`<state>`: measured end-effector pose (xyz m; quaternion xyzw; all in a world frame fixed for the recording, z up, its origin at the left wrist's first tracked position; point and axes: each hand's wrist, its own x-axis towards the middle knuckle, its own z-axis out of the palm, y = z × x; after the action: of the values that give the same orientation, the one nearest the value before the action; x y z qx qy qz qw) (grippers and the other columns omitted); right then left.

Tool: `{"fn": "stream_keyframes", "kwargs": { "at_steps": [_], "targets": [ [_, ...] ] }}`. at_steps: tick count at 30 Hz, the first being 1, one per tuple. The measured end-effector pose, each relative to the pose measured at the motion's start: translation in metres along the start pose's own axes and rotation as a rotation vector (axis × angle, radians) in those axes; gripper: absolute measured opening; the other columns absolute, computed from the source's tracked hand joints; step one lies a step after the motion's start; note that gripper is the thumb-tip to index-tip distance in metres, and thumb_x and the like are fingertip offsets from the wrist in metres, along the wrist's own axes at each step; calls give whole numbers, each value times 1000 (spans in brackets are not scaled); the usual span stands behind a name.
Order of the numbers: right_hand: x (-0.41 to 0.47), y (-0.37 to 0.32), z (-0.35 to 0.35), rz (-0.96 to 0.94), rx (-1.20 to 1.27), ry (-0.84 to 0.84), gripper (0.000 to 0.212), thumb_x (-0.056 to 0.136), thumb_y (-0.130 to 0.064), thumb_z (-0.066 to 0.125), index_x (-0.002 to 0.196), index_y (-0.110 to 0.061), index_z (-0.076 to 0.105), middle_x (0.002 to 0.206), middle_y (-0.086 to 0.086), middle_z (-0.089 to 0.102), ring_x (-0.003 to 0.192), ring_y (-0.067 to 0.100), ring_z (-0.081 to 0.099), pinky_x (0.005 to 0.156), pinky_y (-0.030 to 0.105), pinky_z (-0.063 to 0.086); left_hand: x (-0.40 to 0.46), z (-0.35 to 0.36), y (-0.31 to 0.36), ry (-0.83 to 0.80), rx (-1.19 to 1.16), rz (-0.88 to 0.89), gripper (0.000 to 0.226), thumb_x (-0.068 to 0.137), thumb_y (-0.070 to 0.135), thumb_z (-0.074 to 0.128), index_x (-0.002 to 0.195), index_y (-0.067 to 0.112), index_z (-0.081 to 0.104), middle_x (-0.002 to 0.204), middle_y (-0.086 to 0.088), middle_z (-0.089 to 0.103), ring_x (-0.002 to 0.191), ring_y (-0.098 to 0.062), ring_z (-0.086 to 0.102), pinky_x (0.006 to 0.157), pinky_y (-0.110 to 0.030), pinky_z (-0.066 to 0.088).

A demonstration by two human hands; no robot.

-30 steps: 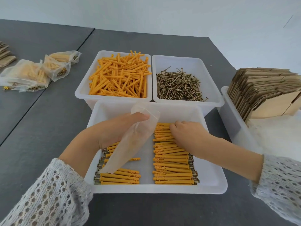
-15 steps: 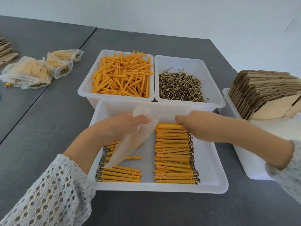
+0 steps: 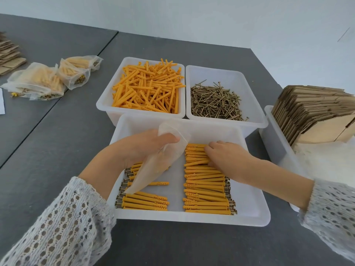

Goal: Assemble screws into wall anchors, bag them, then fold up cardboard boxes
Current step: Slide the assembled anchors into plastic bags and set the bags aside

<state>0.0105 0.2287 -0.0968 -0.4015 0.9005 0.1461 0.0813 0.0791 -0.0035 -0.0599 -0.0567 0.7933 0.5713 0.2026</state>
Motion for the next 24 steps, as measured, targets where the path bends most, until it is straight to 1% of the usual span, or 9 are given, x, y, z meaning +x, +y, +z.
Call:
{"fn": "stream_keyframes", "kwargs": {
  "at_steps": [4,6,8,11,14,17,20,22,24],
  "targets": [
    [-3,2,-3,-35,15,-47,25,103,-34,43,123,-20,47,114,0,53,102,18,52,89,32,45,1,0,1,5,28,-16,29,98,40,53,113,18,64,115,-16,67,101,-27,64,98,-42,48],
    [-4,5,-12,-46,56,-80,16,103,-33,41,116,-24,45,101,-4,55,91,16,54,90,34,48,1,0,2,1,34,-17,31,98,40,53,113,15,64,116,-18,66,99,-27,63,97,-42,49],
    [-7,13,-26,-17,89,-96,4,102,-29,42,101,-29,39,82,-11,50,77,13,53,79,34,51,1,-1,1,-2,31,-21,33,98,40,53,114,13,64,117,-20,66,98,-27,63,99,-45,48],
    [-8,30,-56,66,93,-22,23,97,-11,44,90,-32,35,74,-7,50,69,16,56,58,32,50,4,-3,-2,-5,28,-23,36,97,39,54,116,9,64,115,-22,65,95,-26,61,99,-46,48],
    [-4,42,-85,59,19,107,30,94,-3,44,86,-30,37,78,-7,49,74,18,54,66,38,51,5,-5,-3,-24,42,-3,42,96,42,58,117,5,63,106,-18,64,91,-24,60,96,-44,48],
    [3,34,-102,-10,-75,165,24,93,-3,43,93,-27,45,81,-9,43,82,17,48,68,33,45,2,-4,-2,-53,47,44,57,81,51,60,116,7,64,108,-20,64,93,-24,60,98,-48,48],
    [11,8,-107,-125,-67,188,24,94,-3,45,100,-26,50,86,-10,41,88,14,44,76,31,45,-1,-3,0,-102,40,79,55,79,51,57,116,11,64,99,-11,64,93,-22,60,91,-41,49],
    [15,-8,-108,-233,51,146,26,96,-4,46,113,-21,56,96,-6,44,94,14,46,85,33,46,0,-3,-2,-130,19,87,48,82,46,58,119,16,62,105,-10,67,97,-20,62,94,-39,49],
    [14,-17,-112,-290,372,111,29,98,-4,46,120,-19,58,107,-2,50,99,13,53,89,30,46,0,-3,-3,-137,-16,99,34,92,37,60,122,20,61,108,-5,69,100,-15,63,94,-33,49]
  ]
}}
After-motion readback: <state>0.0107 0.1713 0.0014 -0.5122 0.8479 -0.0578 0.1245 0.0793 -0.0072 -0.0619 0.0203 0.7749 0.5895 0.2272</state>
